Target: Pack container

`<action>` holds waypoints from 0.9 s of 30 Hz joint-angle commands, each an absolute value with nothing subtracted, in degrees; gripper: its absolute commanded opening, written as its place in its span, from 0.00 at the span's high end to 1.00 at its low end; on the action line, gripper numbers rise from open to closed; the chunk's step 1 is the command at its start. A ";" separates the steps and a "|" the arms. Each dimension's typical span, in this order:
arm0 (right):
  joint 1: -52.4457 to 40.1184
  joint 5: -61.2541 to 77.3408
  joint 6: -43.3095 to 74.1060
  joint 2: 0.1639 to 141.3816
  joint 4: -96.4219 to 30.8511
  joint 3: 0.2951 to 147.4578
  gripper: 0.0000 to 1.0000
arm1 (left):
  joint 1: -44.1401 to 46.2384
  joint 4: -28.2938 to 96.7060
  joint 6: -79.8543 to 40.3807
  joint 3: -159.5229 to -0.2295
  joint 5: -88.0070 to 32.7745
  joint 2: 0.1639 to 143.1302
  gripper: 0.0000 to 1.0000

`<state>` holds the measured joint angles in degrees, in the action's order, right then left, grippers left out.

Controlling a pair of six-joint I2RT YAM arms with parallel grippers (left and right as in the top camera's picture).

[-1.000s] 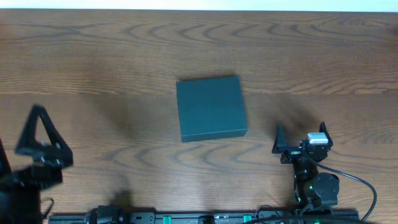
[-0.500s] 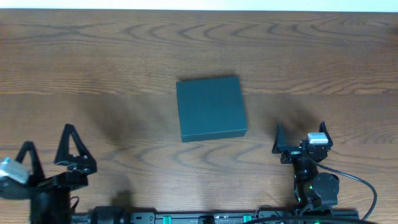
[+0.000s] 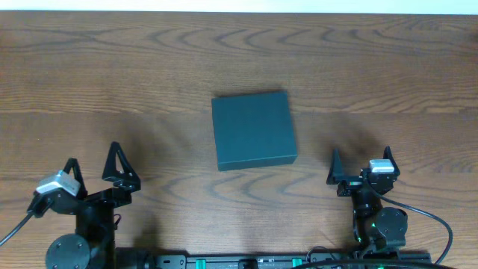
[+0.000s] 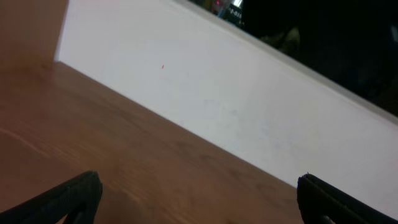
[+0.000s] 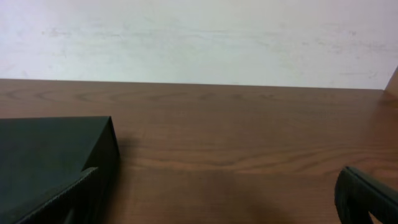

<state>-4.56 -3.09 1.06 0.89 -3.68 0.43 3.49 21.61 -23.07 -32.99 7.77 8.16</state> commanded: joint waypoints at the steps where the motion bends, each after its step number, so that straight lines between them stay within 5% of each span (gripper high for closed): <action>1: -4.10 -3.64 1.87 0.56 -3.90 0.32 0.01 | 3.73 19.97 -22.55 -29.76 7.97 6.83 0.01; 27: -4.10 -3.64 1.87 0.54 -3.90 0.32 0.01 | 3.73 0.95 -25.58 -6.20 4.91 0.12 0.02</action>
